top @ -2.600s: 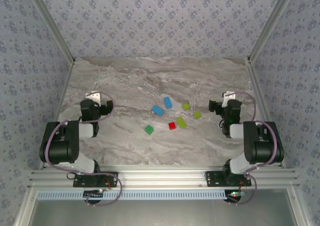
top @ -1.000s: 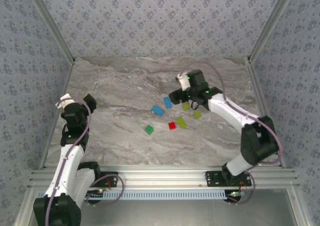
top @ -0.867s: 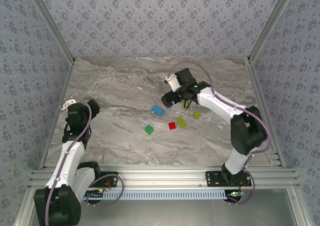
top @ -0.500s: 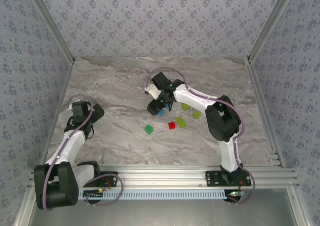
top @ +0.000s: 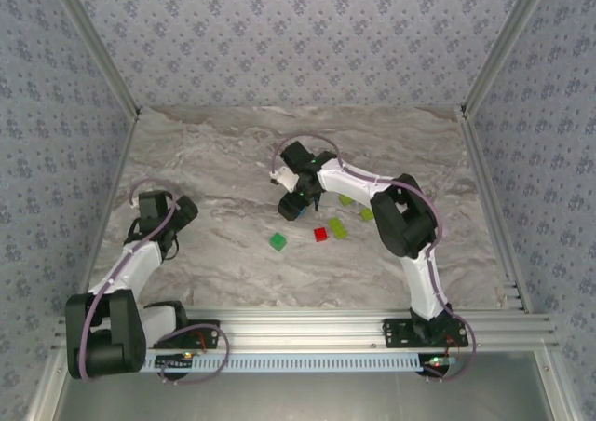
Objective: Assemble a carrot with lego
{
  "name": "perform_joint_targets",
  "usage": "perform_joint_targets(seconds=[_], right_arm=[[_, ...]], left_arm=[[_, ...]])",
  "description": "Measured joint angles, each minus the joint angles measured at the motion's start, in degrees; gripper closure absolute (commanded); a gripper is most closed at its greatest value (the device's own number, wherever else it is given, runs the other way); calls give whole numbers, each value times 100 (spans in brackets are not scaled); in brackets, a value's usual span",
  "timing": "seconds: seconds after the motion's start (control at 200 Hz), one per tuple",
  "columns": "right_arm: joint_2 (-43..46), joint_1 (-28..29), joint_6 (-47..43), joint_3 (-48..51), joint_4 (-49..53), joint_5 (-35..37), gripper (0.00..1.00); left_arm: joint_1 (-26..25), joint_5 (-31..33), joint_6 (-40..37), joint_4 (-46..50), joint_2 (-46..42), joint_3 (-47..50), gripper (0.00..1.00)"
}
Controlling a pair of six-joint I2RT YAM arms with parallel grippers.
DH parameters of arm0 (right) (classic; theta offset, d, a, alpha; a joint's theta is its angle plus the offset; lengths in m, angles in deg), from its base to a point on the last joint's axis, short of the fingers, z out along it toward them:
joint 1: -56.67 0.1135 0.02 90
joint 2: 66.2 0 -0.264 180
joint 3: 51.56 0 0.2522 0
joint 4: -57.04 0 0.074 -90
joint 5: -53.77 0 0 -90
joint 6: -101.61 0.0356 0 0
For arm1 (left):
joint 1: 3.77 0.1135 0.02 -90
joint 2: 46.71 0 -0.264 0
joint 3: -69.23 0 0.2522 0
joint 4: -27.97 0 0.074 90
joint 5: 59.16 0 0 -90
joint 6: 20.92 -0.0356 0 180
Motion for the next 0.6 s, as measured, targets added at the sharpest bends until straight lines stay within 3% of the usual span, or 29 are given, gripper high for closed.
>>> perform_joint_targets(seconds=[0.28, 0.605], right_arm=[[-302, 0, -72, -170, -2, 46, 35], [-334, 0, -109, -173, 42, 66, 60]], left_arm=[[0, -81, 2, -140, 24, 0, 2], [0, -114, 0, -140, 219, 0, 2]])
